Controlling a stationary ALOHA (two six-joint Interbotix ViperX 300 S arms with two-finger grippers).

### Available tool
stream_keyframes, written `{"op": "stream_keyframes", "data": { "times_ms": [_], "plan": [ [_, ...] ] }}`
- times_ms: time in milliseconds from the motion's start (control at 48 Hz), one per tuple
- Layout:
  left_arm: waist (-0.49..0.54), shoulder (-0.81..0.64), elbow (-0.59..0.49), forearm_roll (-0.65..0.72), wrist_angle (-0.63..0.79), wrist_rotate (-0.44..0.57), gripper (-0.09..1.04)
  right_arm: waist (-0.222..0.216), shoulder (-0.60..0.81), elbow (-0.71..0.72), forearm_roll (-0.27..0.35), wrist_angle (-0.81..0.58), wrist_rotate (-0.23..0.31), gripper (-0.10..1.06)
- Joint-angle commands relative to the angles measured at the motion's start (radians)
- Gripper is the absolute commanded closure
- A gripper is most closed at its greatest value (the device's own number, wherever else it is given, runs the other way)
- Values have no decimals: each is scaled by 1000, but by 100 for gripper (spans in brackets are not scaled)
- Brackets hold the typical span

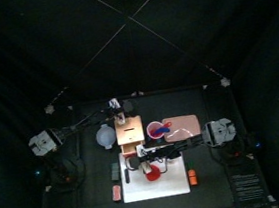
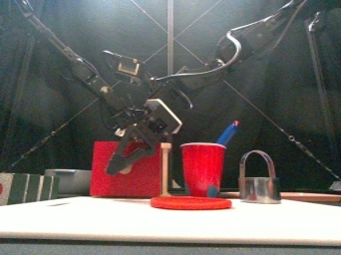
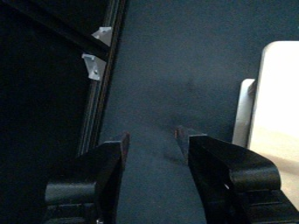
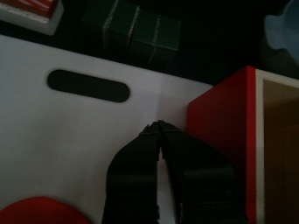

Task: Get the cutter from the drawer then cut the dough then place the extra dough in the bowl
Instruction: Cut the dough

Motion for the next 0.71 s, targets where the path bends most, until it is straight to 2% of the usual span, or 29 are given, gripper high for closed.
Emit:
{"op": "stream_keyframes", "data": {
  "times_ms": [21, 250, 708],
  "plan": [
    [-12, -3, -11, -2, -21, 0, 9, -41, -12, -32, -2, -6, -3, 79],
    [-12, -2, -12, 18, -80, 2, 9, -100, 35, -72, -2, -38, -5, 79],
    [-8, -8, -12, 54, -189, -5, 9, -95, 32, -87, -12, -40, 6, 79]
  ]
}}
